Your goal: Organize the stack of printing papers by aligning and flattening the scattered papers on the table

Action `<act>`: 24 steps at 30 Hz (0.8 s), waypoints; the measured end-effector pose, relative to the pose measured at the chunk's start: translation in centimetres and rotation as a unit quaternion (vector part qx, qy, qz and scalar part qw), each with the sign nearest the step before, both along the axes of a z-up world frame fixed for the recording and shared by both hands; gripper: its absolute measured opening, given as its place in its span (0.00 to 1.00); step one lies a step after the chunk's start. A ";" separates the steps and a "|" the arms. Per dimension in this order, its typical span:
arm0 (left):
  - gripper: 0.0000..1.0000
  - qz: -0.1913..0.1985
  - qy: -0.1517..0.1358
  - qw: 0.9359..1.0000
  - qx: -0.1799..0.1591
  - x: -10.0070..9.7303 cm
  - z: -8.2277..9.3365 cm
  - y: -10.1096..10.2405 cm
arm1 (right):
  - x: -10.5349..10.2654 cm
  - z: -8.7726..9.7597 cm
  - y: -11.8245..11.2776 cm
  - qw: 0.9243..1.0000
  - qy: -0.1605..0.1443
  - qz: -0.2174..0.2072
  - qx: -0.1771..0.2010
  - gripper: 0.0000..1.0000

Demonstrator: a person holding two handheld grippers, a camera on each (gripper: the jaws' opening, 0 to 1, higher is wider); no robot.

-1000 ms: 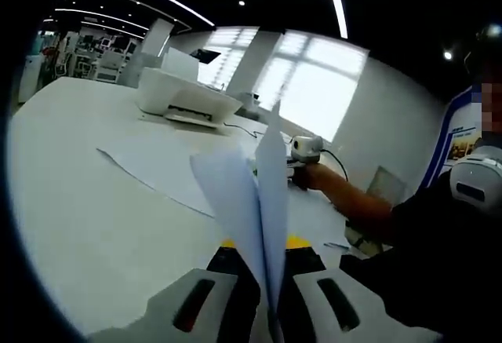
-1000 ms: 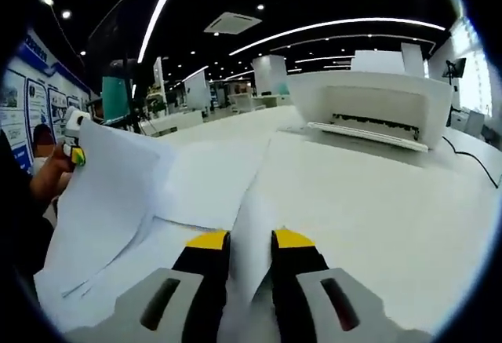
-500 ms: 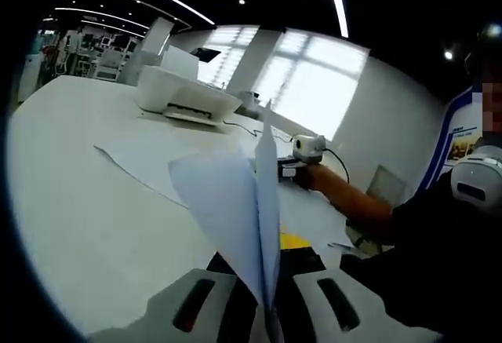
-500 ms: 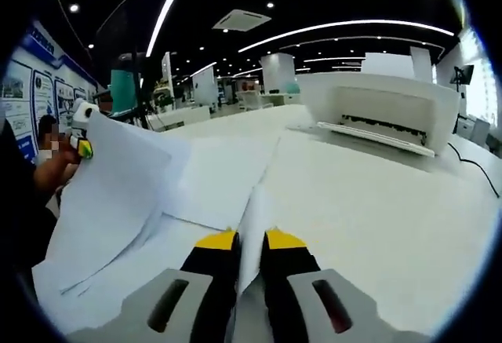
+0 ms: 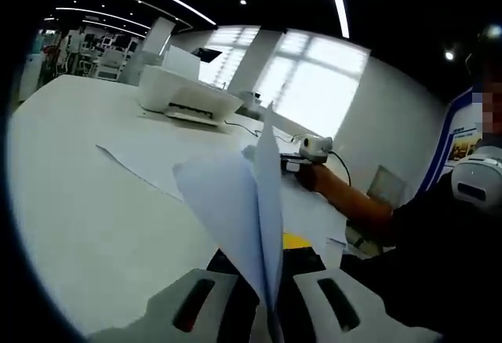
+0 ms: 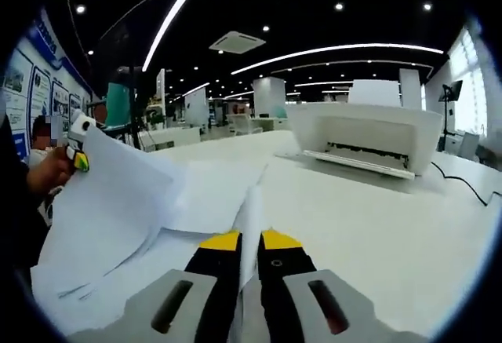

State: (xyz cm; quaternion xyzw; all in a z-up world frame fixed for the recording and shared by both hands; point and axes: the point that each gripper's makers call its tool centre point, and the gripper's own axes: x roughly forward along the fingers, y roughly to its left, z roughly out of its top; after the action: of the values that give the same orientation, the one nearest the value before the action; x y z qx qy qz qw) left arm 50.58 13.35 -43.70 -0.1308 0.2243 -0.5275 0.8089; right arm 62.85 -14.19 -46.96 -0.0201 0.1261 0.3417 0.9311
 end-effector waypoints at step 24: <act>0.07 0.003 -0.002 1.000 -0.002 0.5 0.2 0.4 | 0.3 6.5 -3.2 0.995 -0.097 -0.037 0.009 0.04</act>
State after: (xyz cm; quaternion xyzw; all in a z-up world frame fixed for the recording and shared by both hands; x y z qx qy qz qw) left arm 51.12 13.72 -43.54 -0.1324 0.2215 -0.5254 0.8108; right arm 63.14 -17.39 -40.47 -0.0400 0.0331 0.3050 0.9509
